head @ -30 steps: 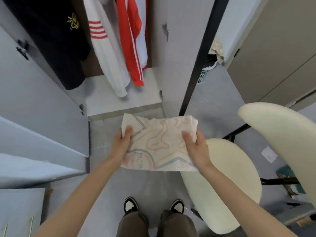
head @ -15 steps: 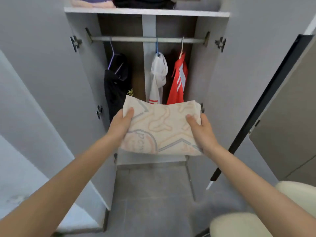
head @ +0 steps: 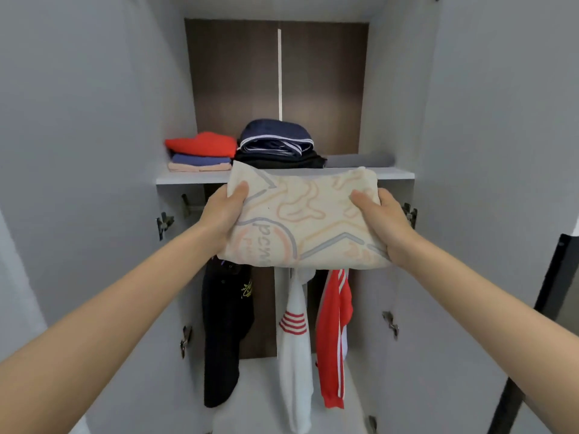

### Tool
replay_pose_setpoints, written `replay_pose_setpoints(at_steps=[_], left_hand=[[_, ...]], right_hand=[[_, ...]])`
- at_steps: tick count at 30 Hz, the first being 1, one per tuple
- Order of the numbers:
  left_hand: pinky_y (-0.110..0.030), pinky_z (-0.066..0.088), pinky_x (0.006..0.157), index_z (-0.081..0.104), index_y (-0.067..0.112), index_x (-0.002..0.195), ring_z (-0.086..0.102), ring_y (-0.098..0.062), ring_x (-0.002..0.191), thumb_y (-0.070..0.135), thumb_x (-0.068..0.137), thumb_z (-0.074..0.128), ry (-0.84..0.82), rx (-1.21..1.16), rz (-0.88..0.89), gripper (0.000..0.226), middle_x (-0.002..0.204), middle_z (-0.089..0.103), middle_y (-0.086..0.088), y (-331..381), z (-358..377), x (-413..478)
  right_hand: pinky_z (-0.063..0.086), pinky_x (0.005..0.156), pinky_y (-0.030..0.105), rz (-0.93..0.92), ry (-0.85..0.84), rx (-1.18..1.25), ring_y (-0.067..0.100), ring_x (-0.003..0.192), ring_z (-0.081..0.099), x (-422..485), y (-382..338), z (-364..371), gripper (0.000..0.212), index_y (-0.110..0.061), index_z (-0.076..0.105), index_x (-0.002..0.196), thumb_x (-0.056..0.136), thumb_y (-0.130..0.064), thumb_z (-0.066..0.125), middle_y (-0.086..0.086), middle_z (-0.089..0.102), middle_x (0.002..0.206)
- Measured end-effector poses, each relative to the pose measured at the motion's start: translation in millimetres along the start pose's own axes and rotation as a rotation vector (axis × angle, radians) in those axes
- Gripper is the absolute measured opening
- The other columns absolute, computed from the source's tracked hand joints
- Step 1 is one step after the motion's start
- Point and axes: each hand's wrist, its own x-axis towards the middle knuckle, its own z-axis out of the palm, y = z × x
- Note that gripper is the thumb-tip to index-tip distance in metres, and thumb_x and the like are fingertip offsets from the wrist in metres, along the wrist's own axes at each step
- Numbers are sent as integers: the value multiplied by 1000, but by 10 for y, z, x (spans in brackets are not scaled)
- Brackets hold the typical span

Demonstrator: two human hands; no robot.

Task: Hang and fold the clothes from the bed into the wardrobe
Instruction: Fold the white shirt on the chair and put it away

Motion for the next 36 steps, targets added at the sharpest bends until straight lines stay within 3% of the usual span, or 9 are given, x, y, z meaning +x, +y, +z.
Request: replay_pose_setpoints(at_steps=[4,8,12,14,17,23,29,33,36], left_hand=[[-38,50,88,55,19,120,61,-22,99,38,100,46,34,-12,32,30,113,62,-1,275,126,620],[-34,50,71,54,22,112,63,-21,88,37,100,46,19,-47,67,21,101,64,0,523,371,1290],[-32,50,64,54,21,112,64,-20,85,35,101,45,-16,-81,84,21,104,64,-2,732,773,1972],[-32,49,66,54,18,117,62,-21,84,34,101,45,-16,-65,105,24,107,62,-3,816,996,2298],[-34,49,72,52,16,119,60,-25,91,32,101,44,-34,-67,107,26,111,60,-6,912,1348,2797],[-49,47,97,51,13,127,57,-35,112,30,102,38,-127,-30,65,32,125,58,-13,882,2024,3704],[-47,47,98,45,4,134,55,-37,112,27,103,33,-203,-11,0,40,124,56,-18,694,2648,4493],[-38,47,84,46,-5,131,56,-34,102,11,101,36,-203,133,14,35,112,56,-19,542,2997,4908],[-39,44,94,23,-6,145,51,-36,118,3,99,39,-207,492,68,50,134,47,-24,417,3100,5031]], right_hand=[[47,64,23,-36,-6,10,13,89,62,667,-209,53,27,-16,52,114,95,-35,55,-3,63,102],[49,77,31,-62,-1,-30,17,94,60,1459,-333,14,28,-15,51,114,95,-36,55,0,60,108],[48,70,29,-76,-7,-64,17,91,61,2303,-432,-147,27,-16,51,114,96,-35,54,2,61,110],[49,74,29,-74,1,-96,19,94,61,2705,-471,-239,30,-13,52,117,96,-34,54,2,61,110],[44,63,23,-103,28,-196,12,82,57,3280,-495,-372,25,-14,52,116,96,-30,53,-4,58,98],[44,99,40,-99,157,-472,28,111,55,4253,-383,-557,33,-12,55,121,94,-31,49,7,59,120],[40,78,34,-99,264,-817,30,96,54,4986,-182,-682,30,-14,54,116,96,-32,39,9,61,116],[40,75,33,-46,292,-944,29,96,54,5345,-5,-738,29,-17,53,116,97,-35,39,8,61,115],[47,85,36,0,248,-979,32,108,57,5501,175,-728,32,-19,54,122,96,-34,43,9,61,120]])
